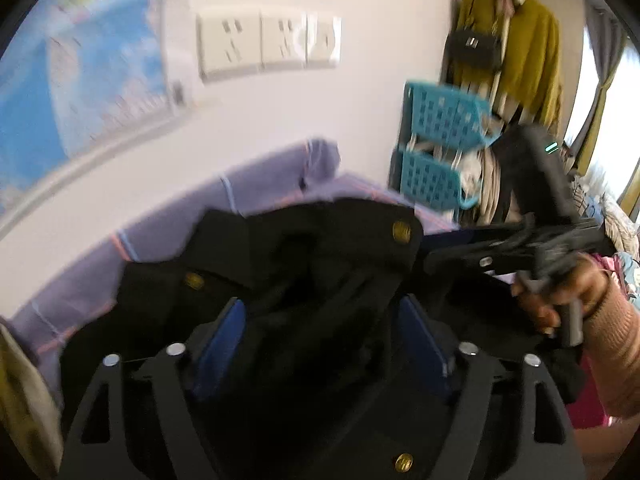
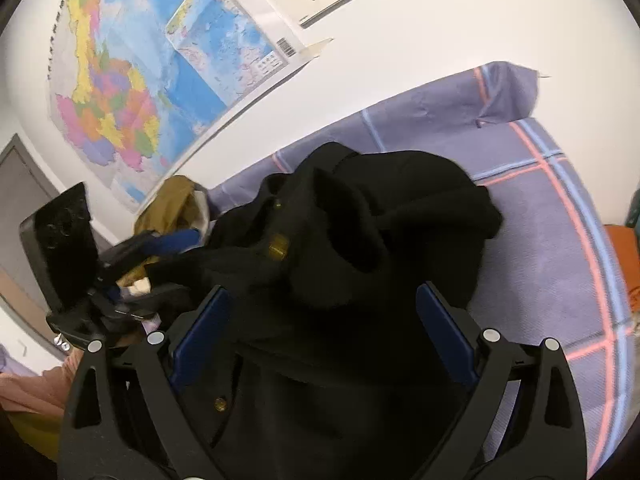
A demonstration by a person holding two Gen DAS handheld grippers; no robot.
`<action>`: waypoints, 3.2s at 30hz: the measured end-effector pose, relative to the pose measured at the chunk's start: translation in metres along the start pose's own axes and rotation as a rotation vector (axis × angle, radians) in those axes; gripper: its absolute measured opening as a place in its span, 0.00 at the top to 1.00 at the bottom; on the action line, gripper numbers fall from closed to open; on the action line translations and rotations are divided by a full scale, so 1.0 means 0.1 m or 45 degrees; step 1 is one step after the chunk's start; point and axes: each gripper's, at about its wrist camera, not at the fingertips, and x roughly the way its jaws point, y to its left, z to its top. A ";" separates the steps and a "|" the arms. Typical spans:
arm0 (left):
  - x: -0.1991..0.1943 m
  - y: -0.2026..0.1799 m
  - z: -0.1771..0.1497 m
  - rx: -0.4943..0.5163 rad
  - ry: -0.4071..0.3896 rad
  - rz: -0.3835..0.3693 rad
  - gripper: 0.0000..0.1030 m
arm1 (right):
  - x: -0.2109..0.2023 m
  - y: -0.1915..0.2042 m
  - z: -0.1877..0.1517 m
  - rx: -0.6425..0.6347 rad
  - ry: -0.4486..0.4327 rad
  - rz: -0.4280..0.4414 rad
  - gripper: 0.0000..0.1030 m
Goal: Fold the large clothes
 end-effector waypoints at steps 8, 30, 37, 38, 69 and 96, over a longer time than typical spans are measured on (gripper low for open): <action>-0.24 0.38 -0.25 -0.110 0.009 0.179 0.21 | 0.23 -0.05 0.14 0.030 0.052 -0.012 0.85; -0.44 0.89 -0.90 -0.346 0.121 0.368 0.21 | -0.23 0.38 0.13 -0.223 -0.102 -0.216 0.43; -0.37 0.86 -0.92 -0.351 0.154 0.441 0.21 | 0.36 0.06 0.15 -0.140 0.089 -0.301 0.55; -0.36 0.85 -0.93 -0.345 0.160 0.456 0.21 | 0.39 0.02 0.14 -0.121 0.089 -0.277 0.55; -1.48 0.43 -2.05 -0.640 0.134 0.259 0.15 | -1.17 -0.18 -1.06 0.083 0.010 -0.233 0.15; -1.49 0.15 -2.16 -0.866 0.105 -0.050 0.91 | -0.98 0.28 -1.51 0.075 0.067 0.308 0.75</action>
